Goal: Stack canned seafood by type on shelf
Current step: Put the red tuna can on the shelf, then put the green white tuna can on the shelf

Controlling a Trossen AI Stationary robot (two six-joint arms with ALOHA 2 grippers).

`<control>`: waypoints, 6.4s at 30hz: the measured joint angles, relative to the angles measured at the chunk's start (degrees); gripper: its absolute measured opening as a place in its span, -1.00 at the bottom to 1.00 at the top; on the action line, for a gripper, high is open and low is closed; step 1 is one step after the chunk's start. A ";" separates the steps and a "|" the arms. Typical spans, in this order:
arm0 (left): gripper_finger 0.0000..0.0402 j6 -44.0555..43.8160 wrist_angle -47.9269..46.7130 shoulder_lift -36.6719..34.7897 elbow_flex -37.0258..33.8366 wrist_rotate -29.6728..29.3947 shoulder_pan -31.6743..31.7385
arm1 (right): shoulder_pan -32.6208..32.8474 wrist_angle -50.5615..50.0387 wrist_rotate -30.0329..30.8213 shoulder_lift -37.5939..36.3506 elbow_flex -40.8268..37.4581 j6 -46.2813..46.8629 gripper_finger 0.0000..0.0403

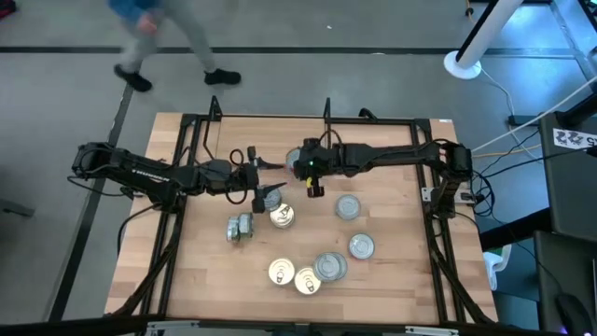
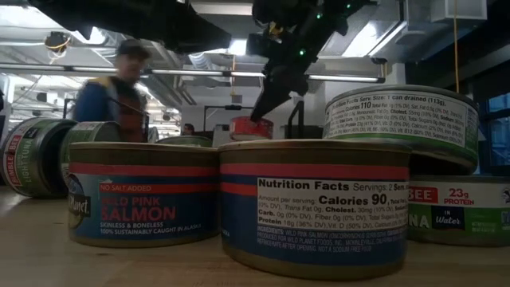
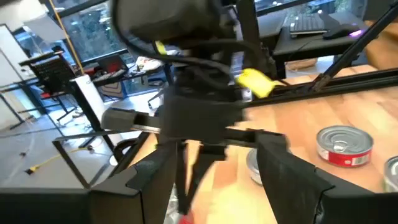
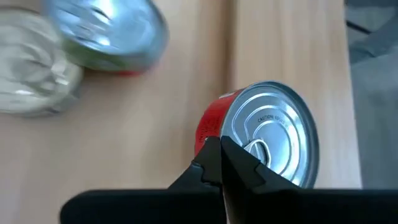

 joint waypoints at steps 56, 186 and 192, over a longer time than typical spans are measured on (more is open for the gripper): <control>0.09 -0.62 -0.15 0.00 0.07 -0.54 0.02 | -15.05 7.77 -0.49 6.25 0.00 -2.97 -0.86; -0.28 -67.95 -25.12 56.83 47.71 22.87 5.66 | -7.95 -5.69 -22.98 -30.77 -43.54 39.23 -0.34; -0.37 -69.27 -25.02 57.90 47.71 22.91 5.66 | -7.95 -5.74 -22.93 -30.77 -43.53 39.23 -0.34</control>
